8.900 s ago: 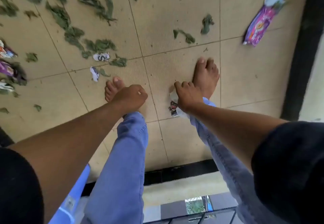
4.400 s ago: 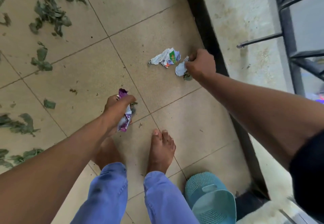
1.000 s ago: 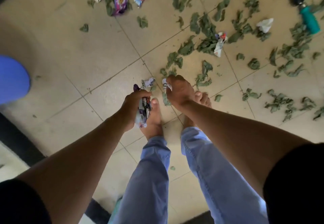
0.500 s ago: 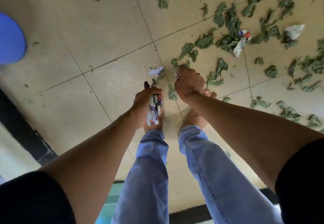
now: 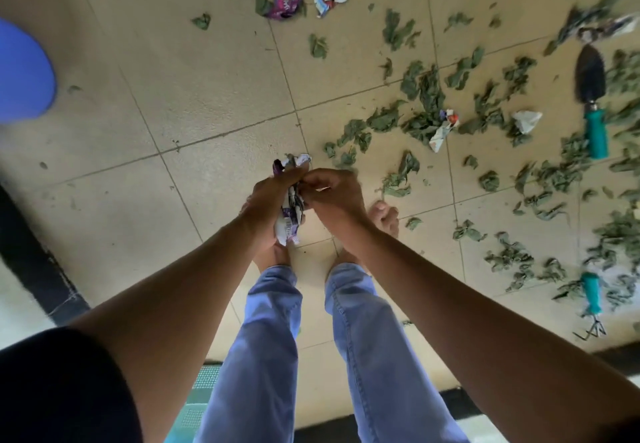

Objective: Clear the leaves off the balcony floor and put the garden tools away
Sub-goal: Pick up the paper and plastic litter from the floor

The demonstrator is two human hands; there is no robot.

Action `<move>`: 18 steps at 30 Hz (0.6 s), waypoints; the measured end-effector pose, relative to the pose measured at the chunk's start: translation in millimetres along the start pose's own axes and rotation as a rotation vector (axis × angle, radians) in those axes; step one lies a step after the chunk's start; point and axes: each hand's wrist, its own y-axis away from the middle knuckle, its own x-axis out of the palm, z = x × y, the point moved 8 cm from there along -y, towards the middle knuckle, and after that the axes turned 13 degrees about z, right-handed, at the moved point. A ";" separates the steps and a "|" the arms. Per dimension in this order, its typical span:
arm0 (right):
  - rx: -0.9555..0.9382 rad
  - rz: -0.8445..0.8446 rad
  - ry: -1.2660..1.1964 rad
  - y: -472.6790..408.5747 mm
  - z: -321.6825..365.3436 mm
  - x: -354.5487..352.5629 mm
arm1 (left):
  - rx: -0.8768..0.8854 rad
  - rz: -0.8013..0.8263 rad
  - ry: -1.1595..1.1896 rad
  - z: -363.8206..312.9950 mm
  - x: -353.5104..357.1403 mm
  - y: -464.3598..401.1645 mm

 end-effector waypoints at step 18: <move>-0.186 0.041 1.334 -120.5 -6.0 35.3 | -0.045 -0.138 0.164 -5.2 -84.3 -32.8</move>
